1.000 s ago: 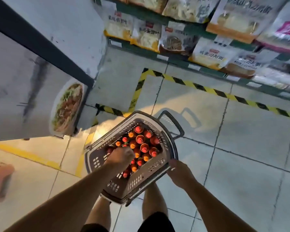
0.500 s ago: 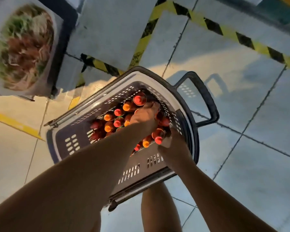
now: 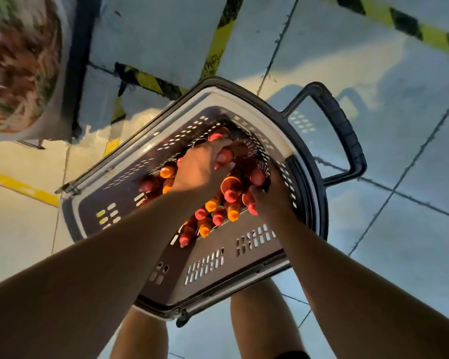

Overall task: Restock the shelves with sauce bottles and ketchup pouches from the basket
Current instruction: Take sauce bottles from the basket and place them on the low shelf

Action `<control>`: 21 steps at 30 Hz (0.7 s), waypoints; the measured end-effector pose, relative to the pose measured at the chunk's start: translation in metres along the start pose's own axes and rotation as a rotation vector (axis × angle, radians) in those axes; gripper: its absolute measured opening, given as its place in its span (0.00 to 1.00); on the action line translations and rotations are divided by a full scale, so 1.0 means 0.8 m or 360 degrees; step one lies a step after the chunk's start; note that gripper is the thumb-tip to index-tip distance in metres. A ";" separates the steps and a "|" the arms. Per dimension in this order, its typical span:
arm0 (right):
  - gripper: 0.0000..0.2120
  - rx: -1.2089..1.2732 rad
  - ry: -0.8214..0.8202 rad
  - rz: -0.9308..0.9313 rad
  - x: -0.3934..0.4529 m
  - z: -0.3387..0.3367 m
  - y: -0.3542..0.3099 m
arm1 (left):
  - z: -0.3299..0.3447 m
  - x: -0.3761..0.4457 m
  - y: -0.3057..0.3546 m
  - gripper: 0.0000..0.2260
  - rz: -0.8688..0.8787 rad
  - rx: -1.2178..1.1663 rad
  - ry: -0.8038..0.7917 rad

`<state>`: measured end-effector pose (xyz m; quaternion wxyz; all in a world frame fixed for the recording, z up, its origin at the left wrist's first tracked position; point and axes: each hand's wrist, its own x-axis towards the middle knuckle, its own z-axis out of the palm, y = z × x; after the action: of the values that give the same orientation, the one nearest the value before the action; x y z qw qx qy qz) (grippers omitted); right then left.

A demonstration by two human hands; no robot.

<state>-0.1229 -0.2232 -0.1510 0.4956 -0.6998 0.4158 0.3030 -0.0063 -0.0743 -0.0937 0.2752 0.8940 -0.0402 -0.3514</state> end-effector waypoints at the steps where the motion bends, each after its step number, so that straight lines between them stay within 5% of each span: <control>1: 0.37 -0.0060 0.0034 -0.0049 0.006 0.003 -0.001 | -0.004 -0.006 -0.003 0.23 0.0004 -0.0046 0.0025; 10: 0.24 -0.0199 0.0088 -0.0387 0.016 0.010 0.014 | -0.040 -0.081 -0.010 0.21 0.0006 -0.0311 0.0274; 13: 0.28 -0.0185 0.0015 -0.0309 -0.020 -0.001 0.011 | -0.055 -0.108 0.001 0.20 -0.0044 -0.0420 0.0368; 21: 0.23 -0.0413 0.0283 -0.0643 -0.182 -0.068 -0.065 | -0.152 -0.215 0.035 0.19 0.0005 -0.0586 0.0369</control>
<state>-0.1450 -0.2253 0.0111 0.4137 -0.8503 0.2671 0.1860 -0.0529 0.0041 0.0981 0.4372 0.8630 0.0551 -0.2471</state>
